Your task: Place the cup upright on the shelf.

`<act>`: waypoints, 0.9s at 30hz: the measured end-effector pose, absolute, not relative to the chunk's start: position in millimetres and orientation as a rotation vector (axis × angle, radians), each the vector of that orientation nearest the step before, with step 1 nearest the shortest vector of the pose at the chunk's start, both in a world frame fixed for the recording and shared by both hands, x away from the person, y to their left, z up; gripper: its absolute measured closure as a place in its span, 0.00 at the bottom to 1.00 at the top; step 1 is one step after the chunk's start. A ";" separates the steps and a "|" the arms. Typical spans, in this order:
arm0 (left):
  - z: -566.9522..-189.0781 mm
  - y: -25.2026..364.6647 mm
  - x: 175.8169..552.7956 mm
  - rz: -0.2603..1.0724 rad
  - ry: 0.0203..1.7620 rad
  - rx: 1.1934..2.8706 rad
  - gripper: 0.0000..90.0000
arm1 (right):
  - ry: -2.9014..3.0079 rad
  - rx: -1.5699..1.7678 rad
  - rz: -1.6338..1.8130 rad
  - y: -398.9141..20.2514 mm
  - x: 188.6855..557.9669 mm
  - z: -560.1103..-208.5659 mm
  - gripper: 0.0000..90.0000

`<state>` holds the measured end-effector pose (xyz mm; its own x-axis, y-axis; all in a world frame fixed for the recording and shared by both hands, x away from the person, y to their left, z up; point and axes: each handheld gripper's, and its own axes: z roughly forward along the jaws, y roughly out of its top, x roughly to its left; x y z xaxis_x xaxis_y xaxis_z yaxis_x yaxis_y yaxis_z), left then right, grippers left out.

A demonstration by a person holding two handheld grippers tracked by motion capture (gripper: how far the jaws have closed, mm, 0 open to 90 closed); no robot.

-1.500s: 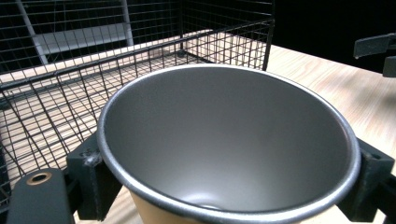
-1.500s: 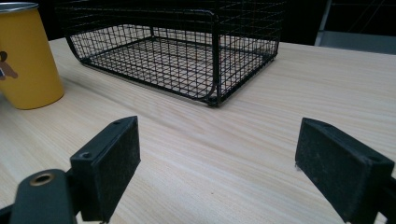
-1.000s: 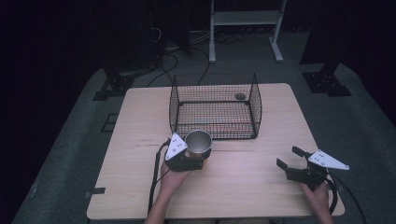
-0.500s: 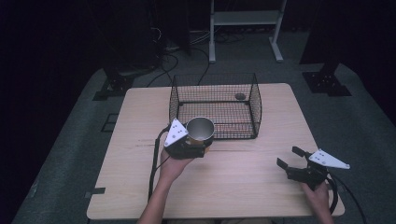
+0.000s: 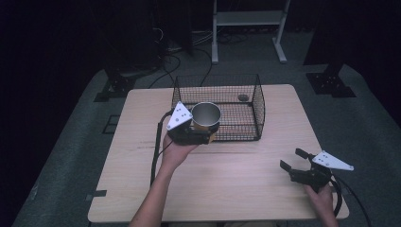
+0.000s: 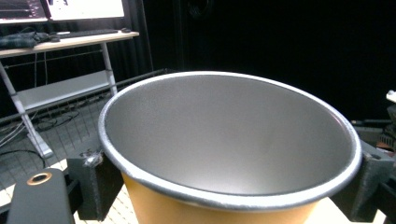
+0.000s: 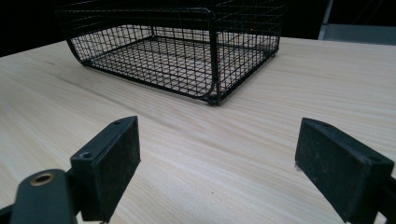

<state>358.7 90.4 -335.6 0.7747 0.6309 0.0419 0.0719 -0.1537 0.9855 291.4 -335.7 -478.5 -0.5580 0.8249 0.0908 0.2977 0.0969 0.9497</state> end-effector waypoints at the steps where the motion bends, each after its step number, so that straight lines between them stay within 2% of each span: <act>1: -333.1 89.1 360.8 0.538 0.562 1.673 0.14 | 1.910 1.097 1.472 -335.8 291.6 -478.5 0.14; 12: -317.3 79.5 386.6 0.528 0.540 1.715 0.14 | 1.908 1.099 1.479 -336.1 292.1 -478.5 0.14; 27: -304.0 70.2 432.4 0.444 0.535 1.733 0.14 | 1.910 1.096 1.480 -335.9 292.1 -478.6 0.14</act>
